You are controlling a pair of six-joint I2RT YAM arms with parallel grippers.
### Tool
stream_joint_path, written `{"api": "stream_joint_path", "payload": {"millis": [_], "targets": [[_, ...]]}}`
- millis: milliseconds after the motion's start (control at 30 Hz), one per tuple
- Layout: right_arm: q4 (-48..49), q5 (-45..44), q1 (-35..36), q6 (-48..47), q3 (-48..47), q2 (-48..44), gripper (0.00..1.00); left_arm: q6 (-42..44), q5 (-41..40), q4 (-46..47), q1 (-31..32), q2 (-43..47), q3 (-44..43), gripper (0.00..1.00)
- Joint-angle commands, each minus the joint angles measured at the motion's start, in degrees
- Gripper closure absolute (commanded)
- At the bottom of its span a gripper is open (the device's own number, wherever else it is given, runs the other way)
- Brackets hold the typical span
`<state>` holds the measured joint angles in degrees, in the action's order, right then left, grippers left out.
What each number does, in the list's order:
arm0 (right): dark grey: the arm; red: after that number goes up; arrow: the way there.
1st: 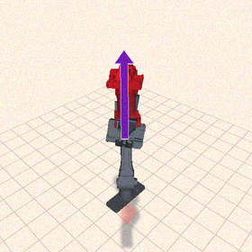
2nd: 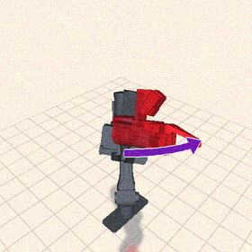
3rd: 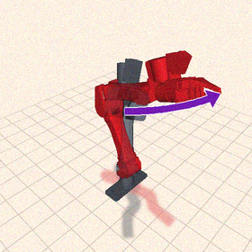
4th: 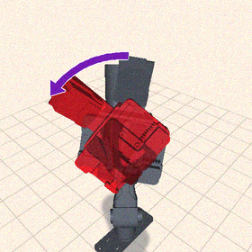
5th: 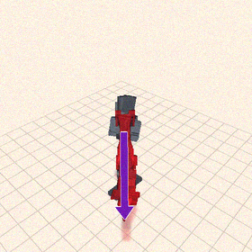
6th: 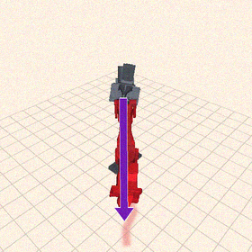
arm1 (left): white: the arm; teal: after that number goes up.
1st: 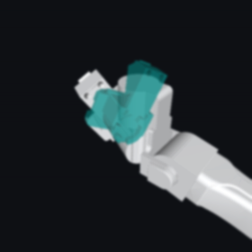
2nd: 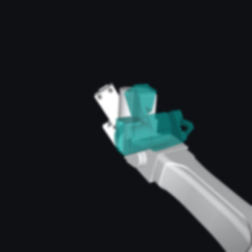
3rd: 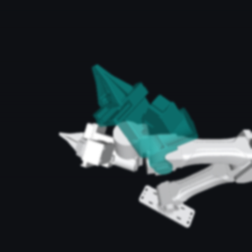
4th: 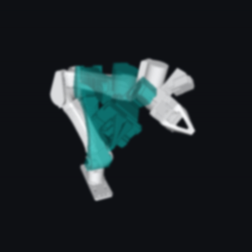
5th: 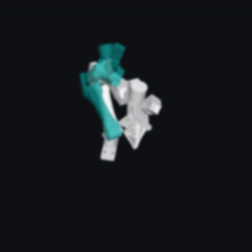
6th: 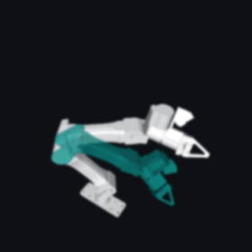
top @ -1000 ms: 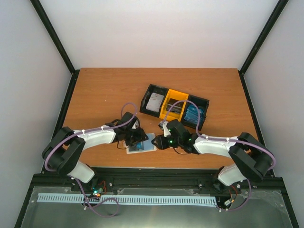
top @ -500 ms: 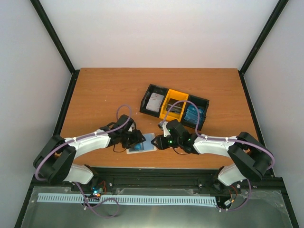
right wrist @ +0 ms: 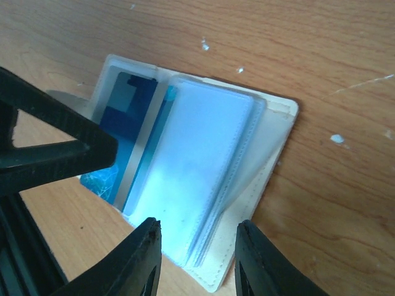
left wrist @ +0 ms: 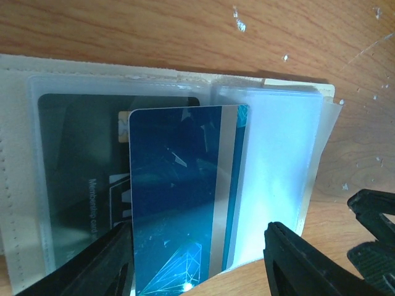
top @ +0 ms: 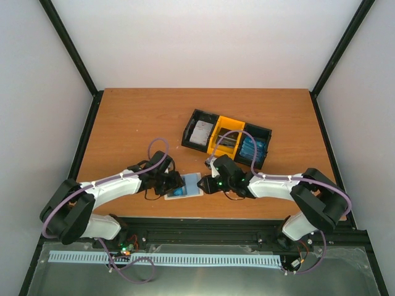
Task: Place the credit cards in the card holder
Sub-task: Insert the credit card into the card holder.
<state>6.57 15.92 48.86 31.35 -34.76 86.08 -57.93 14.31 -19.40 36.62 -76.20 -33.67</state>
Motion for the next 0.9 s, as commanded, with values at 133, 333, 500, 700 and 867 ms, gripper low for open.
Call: {"api": "stream_joint_path", "payload": {"millis": [133,333,500,700,867], "targets": [[-3.9,-3.9,0.5,0.1,-3.5,3.3,0.68,1.4,-1.8,-2.6,-0.3,-1.6,-2.6,0.43],[-4.4,-2.1,0.5,-0.1,-4.4,5.6,0.71,3.1,0.2,-0.6,-0.3,-3.2,-3.3,0.48],[-4.2,-0.3,0.5,0.0,-4.6,6.7,0.72,4.5,3.5,2.6,0.1,-4.2,-3.7,0.53],[-3.3,0.6,0.5,0.4,-4.4,7.2,0.72,5.7,4.4,3.7,1.1,-6.0,-5.1,0.53],[-2.8,0.4,0.5,0.7,-4.0,7.3,0.73,6.8,5.5,5.7,1.8,-7.8,-6.5,0.53]]}}
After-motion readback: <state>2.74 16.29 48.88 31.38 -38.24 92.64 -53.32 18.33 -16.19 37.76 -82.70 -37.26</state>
